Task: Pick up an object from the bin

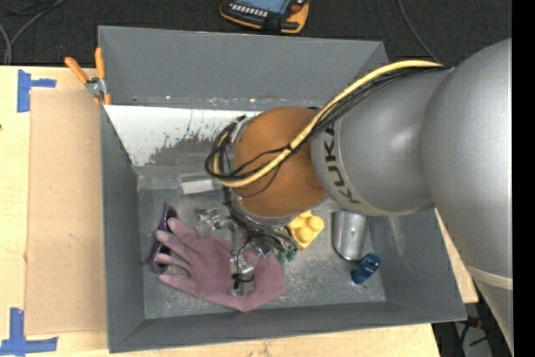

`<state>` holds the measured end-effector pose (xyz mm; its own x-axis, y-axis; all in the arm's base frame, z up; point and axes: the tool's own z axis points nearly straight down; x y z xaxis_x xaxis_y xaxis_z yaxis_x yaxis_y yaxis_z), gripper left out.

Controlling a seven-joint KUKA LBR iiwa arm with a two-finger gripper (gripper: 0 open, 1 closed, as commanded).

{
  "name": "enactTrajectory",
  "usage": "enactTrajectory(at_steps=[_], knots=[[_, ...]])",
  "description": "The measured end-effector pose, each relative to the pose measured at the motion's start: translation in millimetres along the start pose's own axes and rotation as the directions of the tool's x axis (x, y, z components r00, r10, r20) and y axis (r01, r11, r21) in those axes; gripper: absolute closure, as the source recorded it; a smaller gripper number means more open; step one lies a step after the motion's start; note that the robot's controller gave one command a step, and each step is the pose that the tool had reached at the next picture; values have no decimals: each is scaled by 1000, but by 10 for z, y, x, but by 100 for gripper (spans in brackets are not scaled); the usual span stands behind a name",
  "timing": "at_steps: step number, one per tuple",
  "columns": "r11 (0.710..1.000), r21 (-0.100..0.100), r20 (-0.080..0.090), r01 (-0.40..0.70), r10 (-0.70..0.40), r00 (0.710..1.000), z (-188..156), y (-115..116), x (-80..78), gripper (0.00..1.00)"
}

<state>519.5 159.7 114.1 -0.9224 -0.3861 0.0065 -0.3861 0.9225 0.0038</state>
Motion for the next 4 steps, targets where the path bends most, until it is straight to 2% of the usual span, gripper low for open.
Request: enactTrajectory(at_steps=[1,2,3,4], knots=[[992,1,-3,130,-130,992,139,595,-19,0],[982,-1,-4,189,-189,982,448,-254,431,100],[982,-1,-4,187,-187,982,448,-254,431,100],[987,-3,-8,160,-160,987,-440,-288,465,100]])
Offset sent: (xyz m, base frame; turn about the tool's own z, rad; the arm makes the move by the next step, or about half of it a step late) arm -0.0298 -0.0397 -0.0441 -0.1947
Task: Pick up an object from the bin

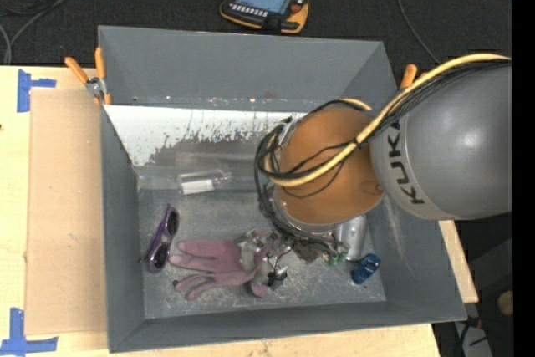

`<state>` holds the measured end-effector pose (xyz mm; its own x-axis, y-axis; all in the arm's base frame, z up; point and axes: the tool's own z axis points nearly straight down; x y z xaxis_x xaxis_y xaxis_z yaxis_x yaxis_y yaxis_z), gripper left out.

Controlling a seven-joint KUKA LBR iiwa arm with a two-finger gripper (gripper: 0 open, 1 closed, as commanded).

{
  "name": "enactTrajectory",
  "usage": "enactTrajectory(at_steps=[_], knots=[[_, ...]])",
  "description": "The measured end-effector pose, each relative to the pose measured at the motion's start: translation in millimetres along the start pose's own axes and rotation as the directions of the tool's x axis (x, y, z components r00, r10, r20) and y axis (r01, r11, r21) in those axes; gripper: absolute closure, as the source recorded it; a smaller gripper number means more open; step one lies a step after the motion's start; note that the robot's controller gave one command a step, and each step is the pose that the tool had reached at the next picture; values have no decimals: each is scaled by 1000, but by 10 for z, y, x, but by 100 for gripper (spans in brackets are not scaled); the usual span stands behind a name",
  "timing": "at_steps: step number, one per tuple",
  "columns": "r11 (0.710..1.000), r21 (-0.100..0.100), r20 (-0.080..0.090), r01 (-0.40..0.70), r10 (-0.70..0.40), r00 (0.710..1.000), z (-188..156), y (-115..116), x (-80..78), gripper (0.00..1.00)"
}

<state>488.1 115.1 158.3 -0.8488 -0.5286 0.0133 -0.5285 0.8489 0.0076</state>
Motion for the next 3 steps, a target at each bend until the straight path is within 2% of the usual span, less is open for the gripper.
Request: enactTrajectory(at_steps=[1,2,3], knots=[[998,-3,-6,59,-59,998,-1127,78,112,100],[999,6,15,49,-49,999,-1133,26,76,100],[1000,2,13,31,-31,999,-92,244,-605,100]])
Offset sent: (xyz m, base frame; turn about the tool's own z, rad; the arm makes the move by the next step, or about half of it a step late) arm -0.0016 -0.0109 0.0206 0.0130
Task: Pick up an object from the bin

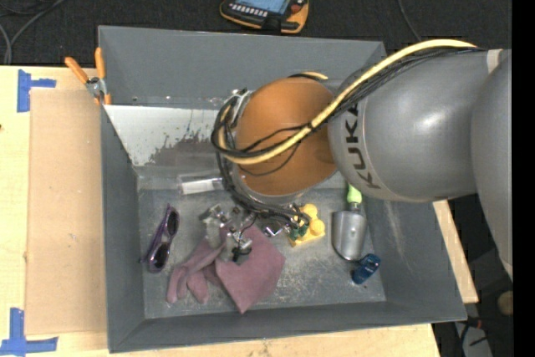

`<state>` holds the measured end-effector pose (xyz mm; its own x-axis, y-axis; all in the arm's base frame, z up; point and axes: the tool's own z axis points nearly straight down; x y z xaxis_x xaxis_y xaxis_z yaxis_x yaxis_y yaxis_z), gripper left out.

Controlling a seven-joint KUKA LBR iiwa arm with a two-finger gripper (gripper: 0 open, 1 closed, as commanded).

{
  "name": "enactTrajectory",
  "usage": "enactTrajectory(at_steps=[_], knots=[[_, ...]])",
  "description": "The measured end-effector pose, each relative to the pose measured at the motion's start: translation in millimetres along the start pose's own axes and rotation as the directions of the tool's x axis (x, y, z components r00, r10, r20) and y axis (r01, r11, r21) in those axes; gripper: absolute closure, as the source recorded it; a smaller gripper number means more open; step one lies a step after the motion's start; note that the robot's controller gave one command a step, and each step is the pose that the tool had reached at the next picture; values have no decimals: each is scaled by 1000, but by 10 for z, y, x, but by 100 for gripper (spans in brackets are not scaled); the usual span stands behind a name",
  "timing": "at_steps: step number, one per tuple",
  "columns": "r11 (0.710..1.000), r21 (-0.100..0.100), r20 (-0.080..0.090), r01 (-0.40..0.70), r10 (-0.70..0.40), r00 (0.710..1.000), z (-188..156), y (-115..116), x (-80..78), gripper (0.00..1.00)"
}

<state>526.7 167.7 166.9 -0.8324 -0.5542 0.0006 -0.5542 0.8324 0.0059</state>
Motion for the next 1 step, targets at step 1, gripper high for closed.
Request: enactTrajectory(at_steps=[1], knots=[[999,1,-7,37,-37,999,-647,-239,589,100]])
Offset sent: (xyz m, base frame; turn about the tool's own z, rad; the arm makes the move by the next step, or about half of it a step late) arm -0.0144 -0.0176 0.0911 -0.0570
